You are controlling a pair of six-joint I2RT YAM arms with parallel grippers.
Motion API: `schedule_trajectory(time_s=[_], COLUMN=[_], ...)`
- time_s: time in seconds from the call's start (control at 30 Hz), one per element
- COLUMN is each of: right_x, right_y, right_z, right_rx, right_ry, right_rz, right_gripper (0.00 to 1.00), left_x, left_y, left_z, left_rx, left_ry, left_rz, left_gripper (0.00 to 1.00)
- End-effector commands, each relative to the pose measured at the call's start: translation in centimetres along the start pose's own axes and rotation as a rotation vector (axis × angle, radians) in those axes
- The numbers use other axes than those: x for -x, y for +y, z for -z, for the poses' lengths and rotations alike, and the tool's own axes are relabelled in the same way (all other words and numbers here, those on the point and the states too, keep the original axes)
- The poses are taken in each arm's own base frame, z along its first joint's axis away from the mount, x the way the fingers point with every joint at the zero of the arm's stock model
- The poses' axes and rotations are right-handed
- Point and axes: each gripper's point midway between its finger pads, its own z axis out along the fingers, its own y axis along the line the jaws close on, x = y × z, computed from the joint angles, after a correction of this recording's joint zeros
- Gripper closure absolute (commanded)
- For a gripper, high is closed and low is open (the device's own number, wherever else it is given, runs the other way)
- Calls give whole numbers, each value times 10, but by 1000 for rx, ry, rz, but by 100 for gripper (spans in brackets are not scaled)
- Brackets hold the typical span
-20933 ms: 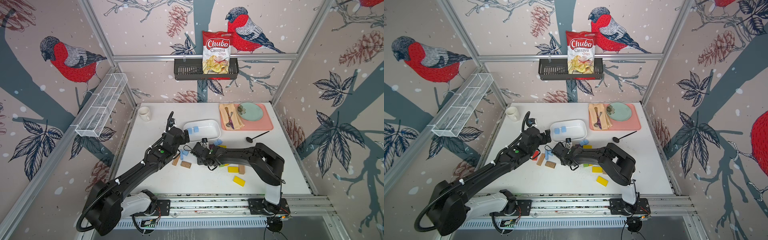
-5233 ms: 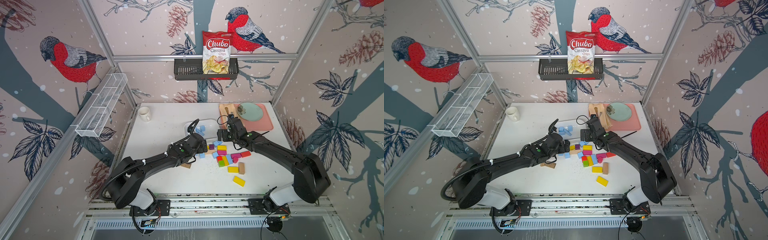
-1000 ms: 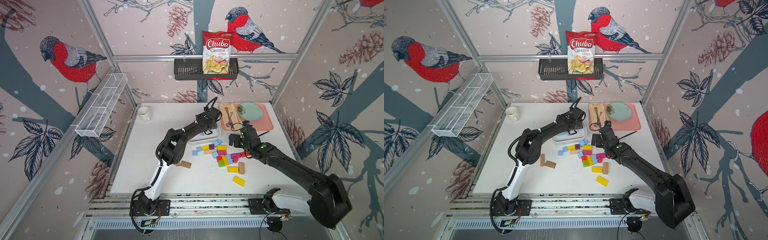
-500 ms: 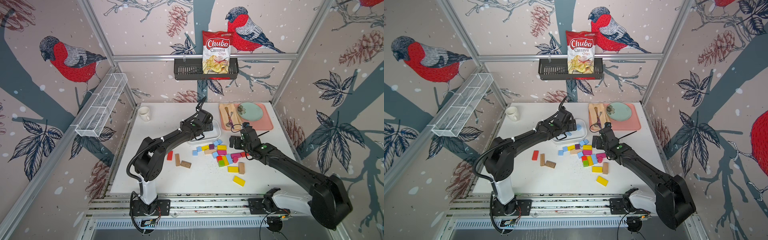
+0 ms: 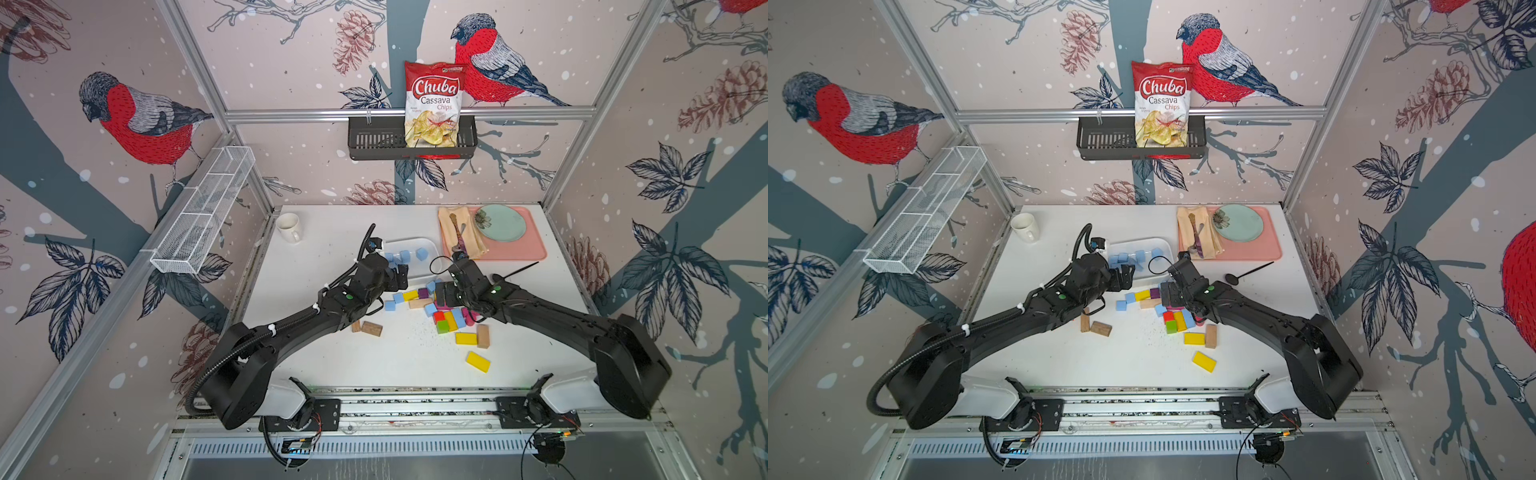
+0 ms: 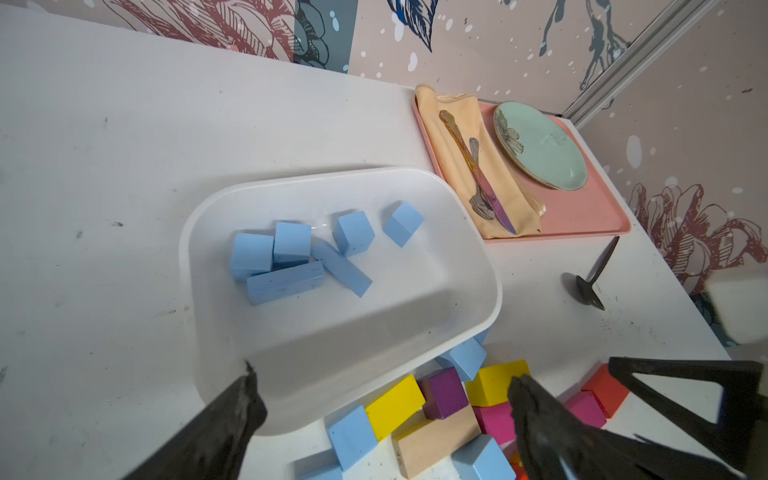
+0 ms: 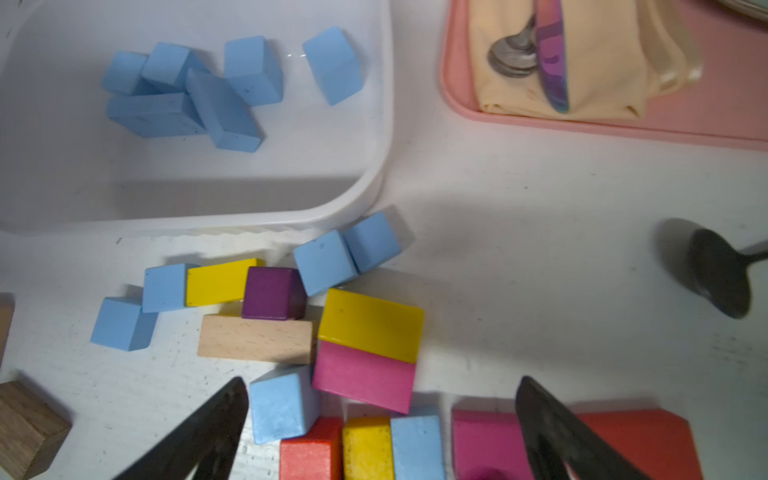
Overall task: Pick out the blue building blocks
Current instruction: Pick up the building block from the center of the board.
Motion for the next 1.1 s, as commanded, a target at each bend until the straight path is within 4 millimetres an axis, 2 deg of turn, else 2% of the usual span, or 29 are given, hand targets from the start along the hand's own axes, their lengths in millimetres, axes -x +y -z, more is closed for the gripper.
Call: schedule_trajectory(time_s=[0.0, 0.07, 0.27, 0.47, 0.8, 1.07], right_x=[-5, -9, -26, -37, -44, -46], right_y=[17, 28, 51, 52, 52, 52], right_z=[-9, -17, -34, -44, -47, -50], right_rx=[13, 27, 43, 19, 14, 2], right_ry=[30, 56, 131, 178, 206, 217], right_rz=[40, 62, 128, 144, 151, 166], right_gripper=[1, 0, 12, 26, 49, 57], left_x=[11, 4, -17, -28, -26, -28], left_y=[-5, 1, 12, 17, 9, 9], left_z=[11, 15, 25, 27, 32, 31], left_rx=[-42, -37, -43, -46, -101, -103], left_ry=[-75, -68, -59, -47, -73, -70], left_rz=[-28, -32, -23, -11, -27, -33], left_gripper=[4, 4, 5, 6, 6, 6])
